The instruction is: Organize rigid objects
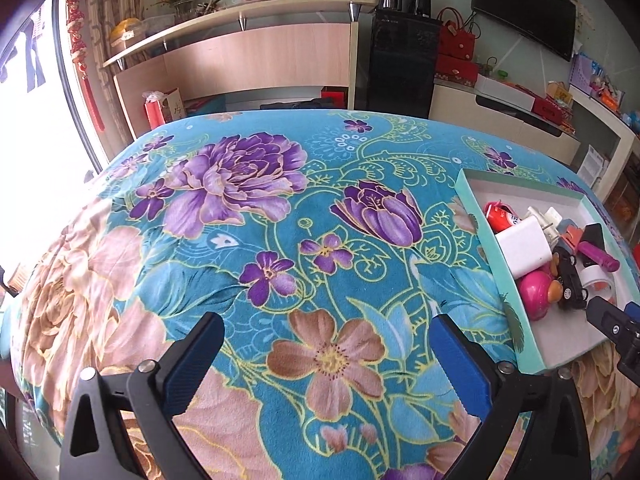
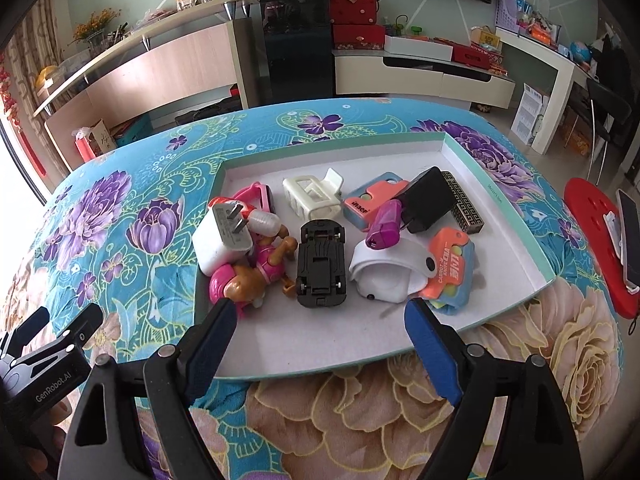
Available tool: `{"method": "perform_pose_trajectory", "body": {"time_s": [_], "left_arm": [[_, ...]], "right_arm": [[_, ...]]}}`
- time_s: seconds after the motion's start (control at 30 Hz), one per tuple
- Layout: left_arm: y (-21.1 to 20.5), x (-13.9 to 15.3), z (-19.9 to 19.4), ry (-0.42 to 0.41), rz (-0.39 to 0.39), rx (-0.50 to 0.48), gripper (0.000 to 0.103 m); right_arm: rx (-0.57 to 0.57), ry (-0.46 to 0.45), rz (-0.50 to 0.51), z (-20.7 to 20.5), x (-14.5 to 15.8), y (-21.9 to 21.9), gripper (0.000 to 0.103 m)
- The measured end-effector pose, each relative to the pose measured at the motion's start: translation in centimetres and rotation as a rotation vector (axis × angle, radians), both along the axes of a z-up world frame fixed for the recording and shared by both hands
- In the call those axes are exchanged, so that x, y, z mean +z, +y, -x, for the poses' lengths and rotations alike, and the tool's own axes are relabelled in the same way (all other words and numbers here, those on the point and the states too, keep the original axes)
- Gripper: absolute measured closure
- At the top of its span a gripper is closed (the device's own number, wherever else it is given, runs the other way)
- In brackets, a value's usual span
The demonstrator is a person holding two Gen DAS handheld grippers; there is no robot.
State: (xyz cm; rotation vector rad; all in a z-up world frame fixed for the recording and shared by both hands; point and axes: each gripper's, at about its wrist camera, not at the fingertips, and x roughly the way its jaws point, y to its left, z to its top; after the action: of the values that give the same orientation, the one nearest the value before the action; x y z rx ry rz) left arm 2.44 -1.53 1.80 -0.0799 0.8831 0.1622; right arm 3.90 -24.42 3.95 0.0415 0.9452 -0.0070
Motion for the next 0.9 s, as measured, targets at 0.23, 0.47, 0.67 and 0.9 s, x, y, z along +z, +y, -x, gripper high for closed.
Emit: {"method": "perform_pose_trajectory", "body": {"time_s": [0.23, 0.47, 0.67, 0.9], "left_arm": [[0.5, 0.1, 1.9, 0.006, -0.021, -0.004, 0.000], [1.0, 0.3, 3.3, 0.005, -0.030, 0.004, 0.000], [1.3, 0.2, 4.3, 0.008, -0.019, -0.001, 0.000], [0.9, -0.3, 4.8, 0.024, -0.031, -0.014, 0.000]], "right_arm": [[0.029, -0.024, -0.004, 1.1, 0.9, 1.2, 0.017], [0.051, -0.022, 0.015, 2.1, 0.8, 2.2, 0.017], [0.029, -0.005, -0.018, 2.8, 0.4, 2.1, 0.017], [0.029, 0.006, 0.005, 3.7, -0.1, 2.0, 0.017]]}}
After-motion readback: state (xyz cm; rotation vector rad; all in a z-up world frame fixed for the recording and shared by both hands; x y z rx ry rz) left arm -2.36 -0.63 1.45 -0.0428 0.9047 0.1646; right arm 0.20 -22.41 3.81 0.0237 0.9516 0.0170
